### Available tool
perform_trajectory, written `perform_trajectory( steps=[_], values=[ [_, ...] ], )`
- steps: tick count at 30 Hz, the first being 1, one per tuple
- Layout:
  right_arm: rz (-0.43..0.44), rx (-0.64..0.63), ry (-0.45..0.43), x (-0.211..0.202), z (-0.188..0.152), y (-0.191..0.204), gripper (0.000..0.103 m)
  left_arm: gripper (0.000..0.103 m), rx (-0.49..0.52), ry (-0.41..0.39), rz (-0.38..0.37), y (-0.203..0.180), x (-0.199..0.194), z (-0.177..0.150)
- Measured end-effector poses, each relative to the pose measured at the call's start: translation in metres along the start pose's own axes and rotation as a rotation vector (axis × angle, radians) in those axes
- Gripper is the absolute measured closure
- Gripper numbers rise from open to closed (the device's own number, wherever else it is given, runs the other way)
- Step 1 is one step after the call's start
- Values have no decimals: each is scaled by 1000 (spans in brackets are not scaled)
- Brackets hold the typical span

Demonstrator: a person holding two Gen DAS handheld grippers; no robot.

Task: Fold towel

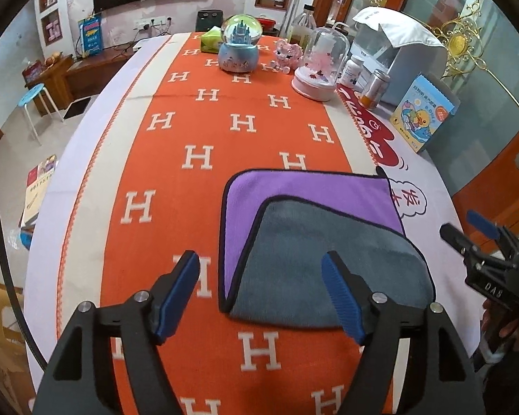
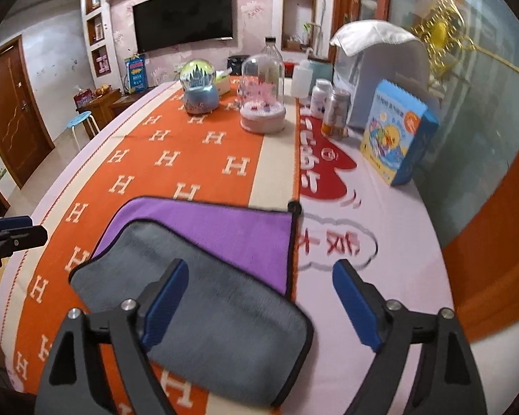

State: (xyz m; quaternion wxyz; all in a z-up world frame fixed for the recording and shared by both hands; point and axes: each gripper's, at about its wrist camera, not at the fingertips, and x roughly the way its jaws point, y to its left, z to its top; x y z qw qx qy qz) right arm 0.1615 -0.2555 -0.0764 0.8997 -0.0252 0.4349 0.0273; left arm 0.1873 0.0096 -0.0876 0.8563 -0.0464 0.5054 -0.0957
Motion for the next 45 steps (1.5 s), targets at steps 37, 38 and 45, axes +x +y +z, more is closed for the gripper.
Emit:
perform_trajectory(
  steps=[37,38,45],
  values=[
    [126,103,211,-159,-93,73,0,9,21,-21,114,-37,-141,-127],
    [129,117,214,-160,-94,72,0,9,24,-22,117,-38,-143,-128],
    [88,133,184,-172,-100,76,0,2,33,-55,136,-41,-155,-132]
  ],
)
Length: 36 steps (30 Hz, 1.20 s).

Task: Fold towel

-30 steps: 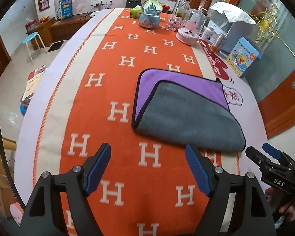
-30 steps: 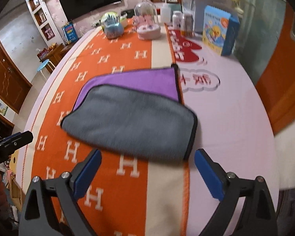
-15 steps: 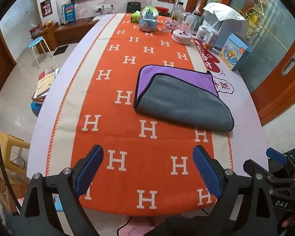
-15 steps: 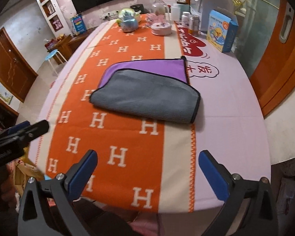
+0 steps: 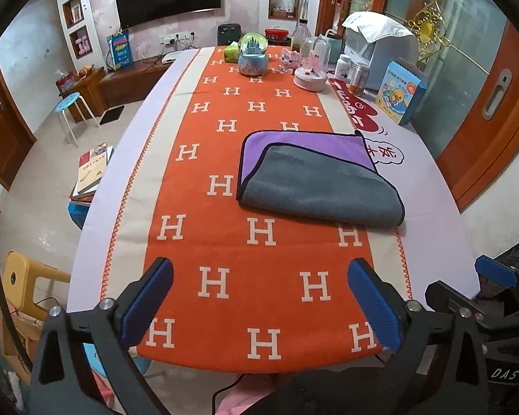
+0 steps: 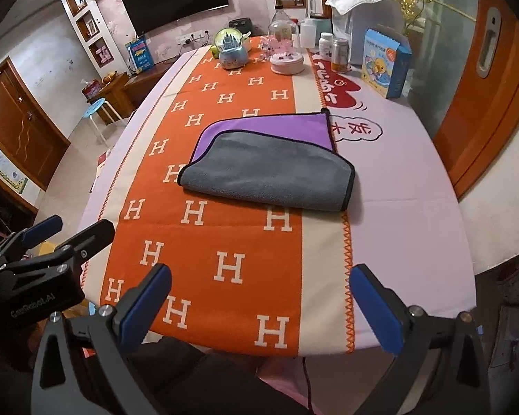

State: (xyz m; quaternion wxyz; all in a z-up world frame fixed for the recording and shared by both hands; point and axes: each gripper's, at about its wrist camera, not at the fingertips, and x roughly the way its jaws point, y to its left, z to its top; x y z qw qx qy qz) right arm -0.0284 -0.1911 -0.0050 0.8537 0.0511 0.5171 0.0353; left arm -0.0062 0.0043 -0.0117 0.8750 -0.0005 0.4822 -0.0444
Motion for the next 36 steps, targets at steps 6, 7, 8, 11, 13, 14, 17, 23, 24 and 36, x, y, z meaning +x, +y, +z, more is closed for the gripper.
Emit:
perform_trajectory(
  steps=[6,7,8,11,13,14,17,23,24,36],
  values=[
    [-21,-3,-39,-10,-5,3,0,1,-1,-41,26,-3,-10,-1],
    [-28,-5,-39,-11,-6,4,0,1,-4,-47,36,-3,-12,-2],
    [-33,-7,-41,-12,-7,5,0,1,-5,-52,46,-3,-13,-3],
    [-44,-10,-46,-12,-7,6,0,1,0,-63,56,-4,-15,-4],
    [-48,-12,-49,-12,-7,6,0,1,1,-69,64,-5,-16,-4],
    [-51,-13,-51,-12,-7,6,0,1,-1,-75,69,-4,-16,-4],
    [-53,-11,-50,-11,-6,6,0,1,-11,-96,84,-3,-20,-3],
    [-50,-7,-49,-9,0,5,0,1,-24,-120,93,0,-22,2],
    [-50,-8,-47,-8,1,5,0,1,-23,-126,93,0,-23,3],
    [-48,-9,-28,2,7,5,0,1,-23,-129,92,-1,-21,8]
  ],
)
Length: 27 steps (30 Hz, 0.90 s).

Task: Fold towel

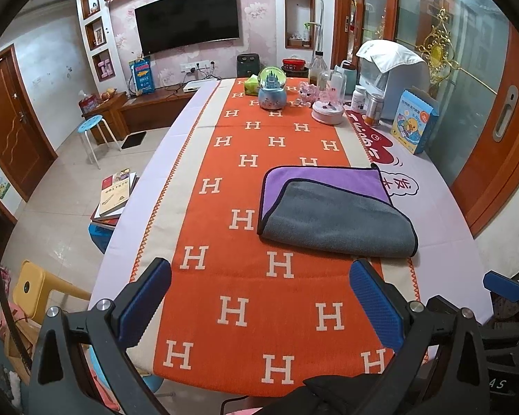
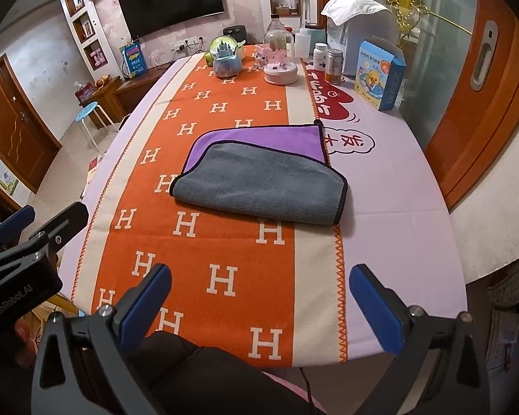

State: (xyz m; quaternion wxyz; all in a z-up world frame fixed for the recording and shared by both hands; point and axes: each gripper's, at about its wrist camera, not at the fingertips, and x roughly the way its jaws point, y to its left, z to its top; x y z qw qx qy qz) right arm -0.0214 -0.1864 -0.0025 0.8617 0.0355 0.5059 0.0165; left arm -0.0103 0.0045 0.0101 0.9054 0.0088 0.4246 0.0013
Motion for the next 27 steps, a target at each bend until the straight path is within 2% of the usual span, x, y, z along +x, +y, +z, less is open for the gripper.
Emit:
perform_trajectory(
  steps=[27],
  values=[
    [1,3,19,7,1,-2,0,1,4,6,-3,-1,6,0]
  ],
)
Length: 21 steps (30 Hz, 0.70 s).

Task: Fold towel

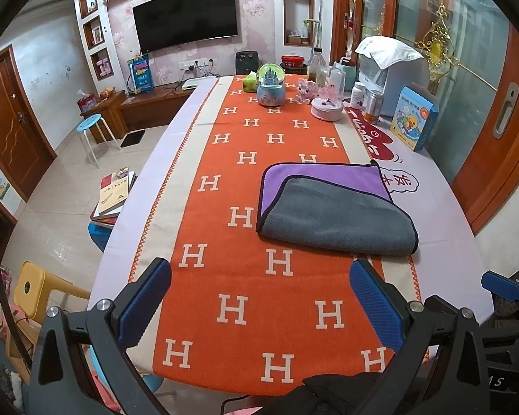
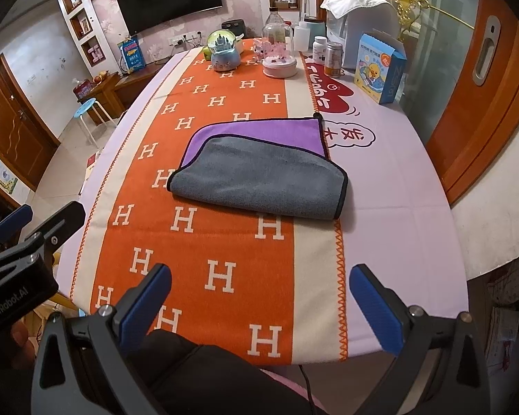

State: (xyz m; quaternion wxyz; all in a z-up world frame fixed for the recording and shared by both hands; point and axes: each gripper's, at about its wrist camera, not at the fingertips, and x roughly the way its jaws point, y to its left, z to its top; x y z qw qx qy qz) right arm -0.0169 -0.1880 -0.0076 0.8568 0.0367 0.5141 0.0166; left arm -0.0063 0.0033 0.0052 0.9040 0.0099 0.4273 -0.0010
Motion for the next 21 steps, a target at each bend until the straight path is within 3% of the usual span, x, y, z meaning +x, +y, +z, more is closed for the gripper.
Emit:
perform_trajectory(
  steps=[21],
  values=[
    [-1,1,3,2,-3,-1,0,1,0,2,0,-1,2,-1]
  ],
)
